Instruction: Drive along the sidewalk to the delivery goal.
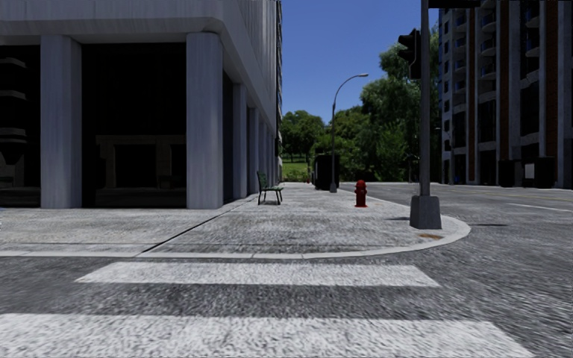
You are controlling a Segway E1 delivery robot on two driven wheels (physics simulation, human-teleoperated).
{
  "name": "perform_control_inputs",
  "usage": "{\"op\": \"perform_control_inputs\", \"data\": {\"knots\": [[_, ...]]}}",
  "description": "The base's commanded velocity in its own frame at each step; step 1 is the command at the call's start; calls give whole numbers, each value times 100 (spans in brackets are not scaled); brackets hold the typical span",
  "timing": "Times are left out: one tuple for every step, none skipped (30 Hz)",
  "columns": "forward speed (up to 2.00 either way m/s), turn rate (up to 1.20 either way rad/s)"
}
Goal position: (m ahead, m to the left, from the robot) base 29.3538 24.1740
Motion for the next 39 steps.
{"op": "perform_control_inputs", "data": {"knots": [[200, 48], [200, 48], [200, 48], [200, 48], [200, 48], [200, 48], [200, 48], [200, 48], [200, 48], [200, 48], [200, 52], [200, 54], [200, 54], [200, 54], [200, 54], [200, 54], [200, 54], [200, 54], [200, 54], [198, 54], [195, 54], [193, 54], [193, 54], [191, 54], [188, 54], [182, 54], [182, 54], [176, 54], [170, 54], [167, 54], [167, 54], [166, 54], [164, 54], [164, 54], [160, 54], [155, 54], [144, 54], [144, 54], [139, 54]]}}
